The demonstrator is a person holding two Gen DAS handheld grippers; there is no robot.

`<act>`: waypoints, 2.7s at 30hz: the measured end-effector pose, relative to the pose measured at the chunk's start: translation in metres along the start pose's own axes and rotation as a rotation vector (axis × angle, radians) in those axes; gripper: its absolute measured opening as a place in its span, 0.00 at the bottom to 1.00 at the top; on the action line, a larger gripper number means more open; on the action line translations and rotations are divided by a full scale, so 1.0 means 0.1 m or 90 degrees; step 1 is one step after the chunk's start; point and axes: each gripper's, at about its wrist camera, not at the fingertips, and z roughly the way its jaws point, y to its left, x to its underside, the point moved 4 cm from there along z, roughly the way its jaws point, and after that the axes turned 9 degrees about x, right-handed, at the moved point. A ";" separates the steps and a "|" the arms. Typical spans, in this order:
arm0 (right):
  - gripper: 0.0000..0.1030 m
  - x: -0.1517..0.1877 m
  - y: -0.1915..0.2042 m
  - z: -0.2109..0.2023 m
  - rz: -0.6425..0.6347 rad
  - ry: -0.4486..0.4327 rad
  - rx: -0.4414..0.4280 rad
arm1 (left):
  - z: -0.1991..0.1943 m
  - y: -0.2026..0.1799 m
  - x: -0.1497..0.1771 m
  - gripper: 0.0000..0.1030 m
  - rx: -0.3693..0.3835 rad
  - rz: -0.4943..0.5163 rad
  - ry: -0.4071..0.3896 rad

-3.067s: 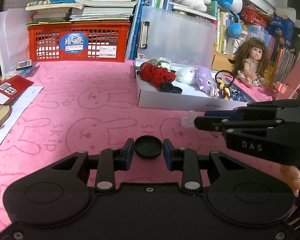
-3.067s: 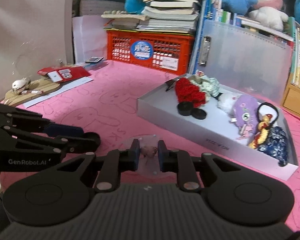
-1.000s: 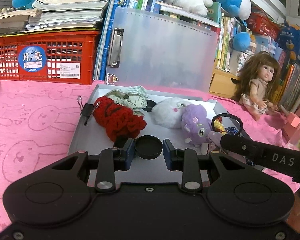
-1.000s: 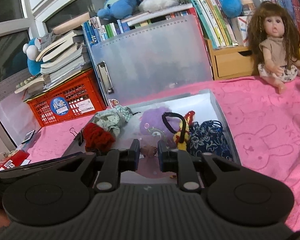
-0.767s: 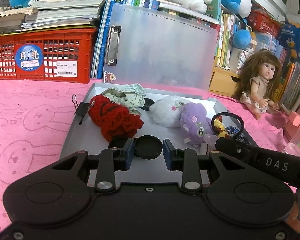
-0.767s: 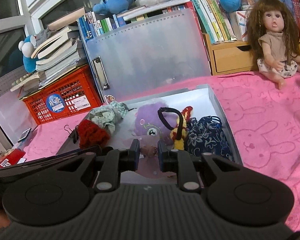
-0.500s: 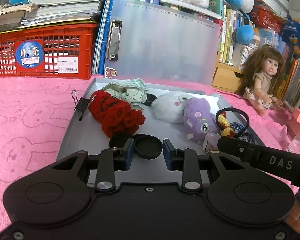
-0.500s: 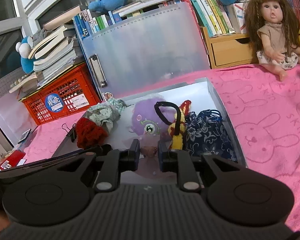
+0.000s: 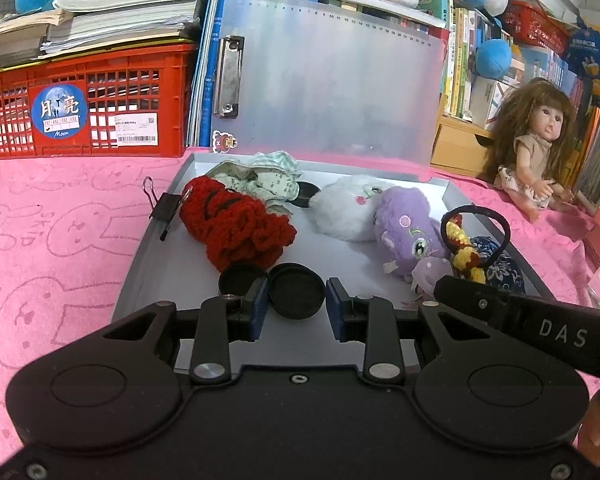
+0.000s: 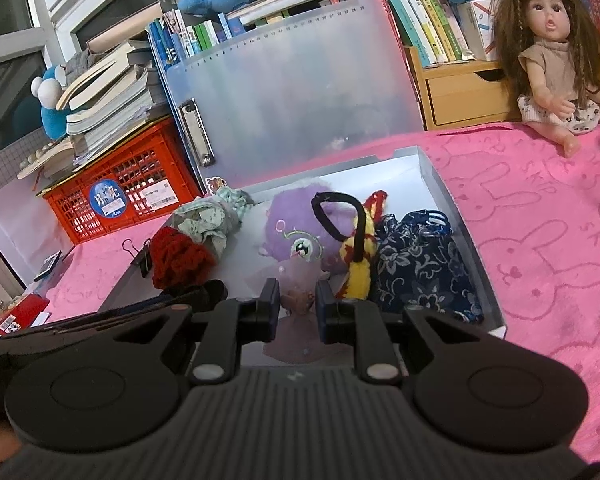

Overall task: Organize objects
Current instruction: 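Carry black lid in left tool into white box while right tool carries bow, then open left tool to release black lid in box while right tool releases bow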

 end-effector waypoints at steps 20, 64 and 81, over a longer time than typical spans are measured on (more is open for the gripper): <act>0.23 0.05 0.04 0.03 -0.024 0.007 0.007 | 0.05 -0.01 0.06 0.30 0.000 0.010 0.013; 0.41 0.09 0.07 0.00 -0.061 -0.007 0.020 | 0.04 -0.03 0.07 0.38 0.001 0.019 0.016; 0.44 0.04 0.11 -0.13 -0.078 -0.026 0.027 | -0.07 -0.07 0.03 0.41 0.005 0.027 0.010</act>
